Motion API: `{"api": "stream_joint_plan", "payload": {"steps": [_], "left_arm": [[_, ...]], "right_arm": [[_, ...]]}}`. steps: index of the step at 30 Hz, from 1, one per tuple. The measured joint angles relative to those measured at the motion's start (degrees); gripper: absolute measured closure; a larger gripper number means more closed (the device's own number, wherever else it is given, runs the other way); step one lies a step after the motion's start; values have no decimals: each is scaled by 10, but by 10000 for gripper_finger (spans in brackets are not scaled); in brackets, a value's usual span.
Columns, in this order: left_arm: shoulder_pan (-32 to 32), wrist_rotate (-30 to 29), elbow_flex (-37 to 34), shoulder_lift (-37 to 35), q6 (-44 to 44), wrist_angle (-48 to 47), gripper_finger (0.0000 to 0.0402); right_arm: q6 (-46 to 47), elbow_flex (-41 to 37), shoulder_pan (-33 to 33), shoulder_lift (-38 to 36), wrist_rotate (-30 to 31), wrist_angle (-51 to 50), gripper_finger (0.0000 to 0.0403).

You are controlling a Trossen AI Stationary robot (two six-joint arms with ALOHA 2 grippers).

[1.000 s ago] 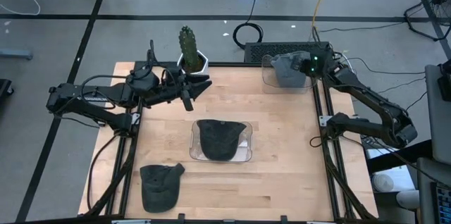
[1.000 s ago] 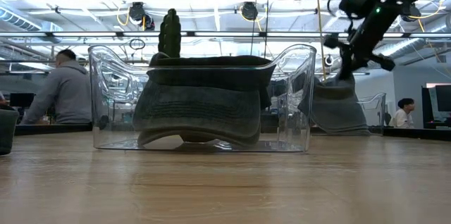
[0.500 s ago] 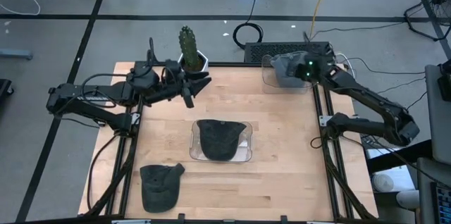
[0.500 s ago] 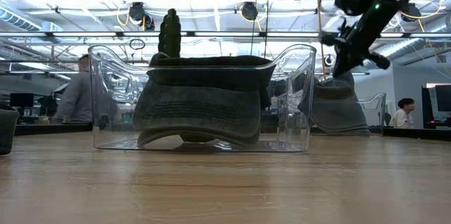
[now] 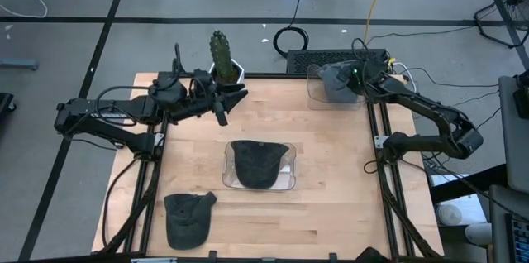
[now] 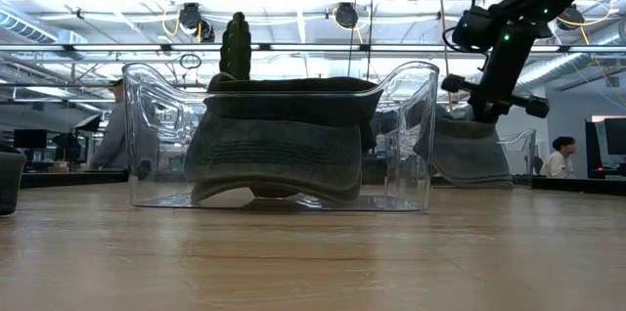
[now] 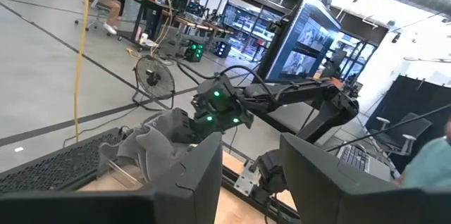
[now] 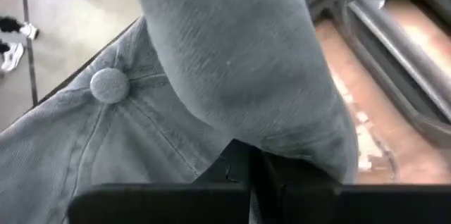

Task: Pick & Place hat
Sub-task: Put the gray cap into the top transparent bin, then put the black cap into the bottom transparent bin

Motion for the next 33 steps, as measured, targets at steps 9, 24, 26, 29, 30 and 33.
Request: {"api": "stream_joint_plan", "payload": {"steps": [9, 24, 26, 29, 30, 33], "left_arm": [[-24, 0, 0, 0, 2, -1, 250], [-21, 0, 0, 0, 18, -14, 250], [-20, 0, 0, 0, 18, -14, 250], [-18, -1, 0, 0, 18, -14, 250], [-17, -1, 0, 0, 18, -14, 250], [-12, -1, 0, 0, 10, -13, 250]], "right_arm": [[8, 0, -9, -31, 44, -30, 403], [-242, 0, 35, -95, 10, 72, 403], [-256, 0, 38, -86, -17, 64, 403], [-236, 0, 37, -77, -84, 81, 403], [-230, 0, 37, -76, -106, 91, 403], [-234, 0, 42, -70, -143, 114, 403]]}}
